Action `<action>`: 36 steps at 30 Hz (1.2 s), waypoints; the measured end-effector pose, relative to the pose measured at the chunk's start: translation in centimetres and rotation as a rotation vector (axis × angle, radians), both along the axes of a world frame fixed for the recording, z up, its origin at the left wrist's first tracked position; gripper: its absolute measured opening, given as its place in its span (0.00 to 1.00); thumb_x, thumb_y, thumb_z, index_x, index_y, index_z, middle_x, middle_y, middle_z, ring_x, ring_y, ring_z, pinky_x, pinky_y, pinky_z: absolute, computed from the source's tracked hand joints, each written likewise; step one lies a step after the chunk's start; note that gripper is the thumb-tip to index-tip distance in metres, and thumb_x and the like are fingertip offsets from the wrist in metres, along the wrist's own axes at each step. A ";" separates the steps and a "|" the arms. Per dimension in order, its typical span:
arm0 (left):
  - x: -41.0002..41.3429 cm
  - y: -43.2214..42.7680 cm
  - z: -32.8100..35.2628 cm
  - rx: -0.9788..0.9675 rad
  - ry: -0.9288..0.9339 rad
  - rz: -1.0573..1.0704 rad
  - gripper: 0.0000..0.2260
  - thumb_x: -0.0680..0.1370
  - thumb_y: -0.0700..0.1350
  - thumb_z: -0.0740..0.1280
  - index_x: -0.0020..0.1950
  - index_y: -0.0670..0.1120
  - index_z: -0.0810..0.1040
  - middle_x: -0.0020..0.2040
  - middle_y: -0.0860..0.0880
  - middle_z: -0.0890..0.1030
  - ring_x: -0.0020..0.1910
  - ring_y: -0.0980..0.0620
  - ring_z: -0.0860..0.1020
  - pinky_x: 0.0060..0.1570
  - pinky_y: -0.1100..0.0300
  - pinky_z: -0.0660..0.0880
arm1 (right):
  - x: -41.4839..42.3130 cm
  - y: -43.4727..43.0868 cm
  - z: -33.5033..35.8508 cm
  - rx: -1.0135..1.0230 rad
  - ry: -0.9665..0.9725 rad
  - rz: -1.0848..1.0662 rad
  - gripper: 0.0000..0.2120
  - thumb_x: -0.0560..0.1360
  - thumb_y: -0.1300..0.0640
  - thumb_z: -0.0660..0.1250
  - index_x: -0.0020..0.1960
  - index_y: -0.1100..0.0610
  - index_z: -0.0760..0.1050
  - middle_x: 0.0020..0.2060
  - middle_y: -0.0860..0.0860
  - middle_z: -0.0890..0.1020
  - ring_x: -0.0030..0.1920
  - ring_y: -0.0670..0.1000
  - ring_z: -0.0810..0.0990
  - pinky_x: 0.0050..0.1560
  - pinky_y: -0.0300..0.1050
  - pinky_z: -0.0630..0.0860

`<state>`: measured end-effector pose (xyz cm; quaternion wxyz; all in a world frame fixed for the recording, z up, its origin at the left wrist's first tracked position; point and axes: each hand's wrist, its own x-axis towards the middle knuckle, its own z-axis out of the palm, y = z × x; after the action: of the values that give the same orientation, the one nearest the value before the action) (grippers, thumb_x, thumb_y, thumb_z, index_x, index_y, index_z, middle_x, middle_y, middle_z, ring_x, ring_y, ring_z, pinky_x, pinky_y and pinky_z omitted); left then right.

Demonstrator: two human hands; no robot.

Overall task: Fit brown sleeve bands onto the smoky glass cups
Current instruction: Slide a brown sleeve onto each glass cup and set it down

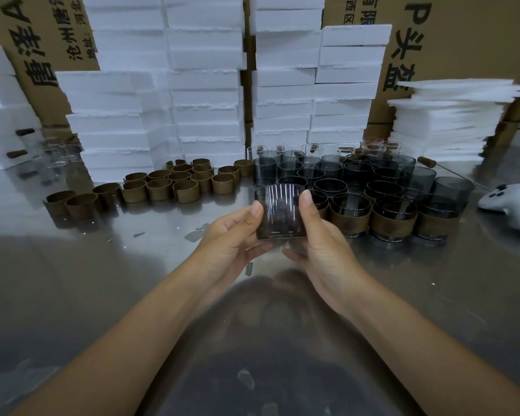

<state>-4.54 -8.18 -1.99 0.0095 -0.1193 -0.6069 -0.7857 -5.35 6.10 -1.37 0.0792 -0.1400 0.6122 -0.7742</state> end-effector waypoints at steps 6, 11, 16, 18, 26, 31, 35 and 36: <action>-0.2 -0.2 -0.1 -0.050 -0.026 0.056 0.21 0.67 0.59 0.68 0.54 0.48 0.83 0.52 0.48 0.85 0.51 0.54 0.82 0.50 0.64 0.77 | -0.2 0.3 -0.2 0.046 0.042 0.002 0.28 0.63 0.30 0.60 0.51 0.47 0.82 0.50 0.44 0.85 0.54 0.41 0.81 0.53 0.42 0.72; -0.2 0.0 -0.3 -0.079 -0.049 0.192 0.27 0.65 0.57 0.70 0.61 0.44 0.78 0.51 0.47 0.85 0.49 0.53 0.83 0.49 0.61 0.75 | -0.2 0.5 -0.3 0.004 0.116 -0.104 0.25 0.67 0.38 0.65 0.56 0.55 0.81 0.51 0.50 0.85 0.56 0.49 0.81 0.60 0.45 0.73; 0.0 0.9 -0.6 -0.120 -0.023 0.178 0.29 0.60 0.60 0.72 0.58 0.49 0.79 0.52 0.49 0.84 0.54 0.54 0.82 0.51 0.59 0.79 | 0.1 0.3 -0.3 0.012 0.109 -0.157 0.22 0.64 0.42 0.69 0.53 0.54 0.80 0.45 0.45 0.85 0.47 0.39 0.82 0.43 0.30 0.74; 0.0 1.1 -0.6 -0.137 -0.016 0.207 0.28 0.59 0.60 0.73 0.56 0.50 0.79 0.52 0.50 0.84 0.53 0.54 0.82 0.51 0.58 0.78 | 0.1 0.2 -0.4 0.012 0.098 -0.158 0.23 0.64 0.43 0.70 0.54 0.54 0.79 0.44 0.44 0.85 0.45 0.36 0.82 0.40 0.28 0.73; -0.1 0.4 -0.4 -0.088 -0.025 0.121 0.26 0.64 0.57 0.71 0.57 0.44 0.80 0.51 0.45 0.85 0.51 0.52 0.82 0.49 0.63 0.77 | -0.4 0.9 0.0 0.040 0.050 -0.019 0.23 0.58 0.38 0.70 0.48 0.50 0.83 0.42 0.45 0.85 0.43 0.41 0.82 0.47 0.39 0.73; -0.1 0.3 -0.3 0.005 -0.034 0.077 0.22 0.66 0.54 0.69 0.55 0.43 0.80 0.52 0.43 0.84 0.50 0.51 0.82 0.48 0.64 0.78 | -0.6 1.2 0.2 -0.054 0.028 0.097 0.19 0.64 0.40 0.69 0.49 0.50 0.83 0.45 0.47 0.85 0.43 0.42 0.82 0.40 0.33 0.75; -0.3 0.0 -0.4 0.062 -0.024 0.056 0.19 0.68 0.51 0.68 0.55 0.43 0.80 0.50 0.46 0.85 0.48 0.54 0.83 0.44 0.66 0.77 | -0.9 1.4 0.3 -0.042 0.024 0.162 0.18 0.68 0.41 0.66 0.54 0.48 0.82 0.49 0.46 0.84 0.48 0.43 0.80 0.46 0.36 0.75; -0.3 0.0 -0.4 0.062 -0.019 0.052 0.19 0.68 0.51 0.68 0.55 0.43 0.80 0.50 0.46 0.85 0.48 0.54 0.83 0.44 0.66 0.77 | -0.9 1.5 0.4 -0.044 0.023 0.173 0.17 0.69 0.41 0.65 0.53 0.47 0.81 0.49 0.46 0.84 0.48 0.43 0.80 0.47 0.36 0.75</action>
<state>-4.82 -8.18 -2.37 0.0277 -0.0955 -0.5853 -0.8047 -6.30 7.59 -1.01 0.1356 -0.2029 0.5815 -0.7761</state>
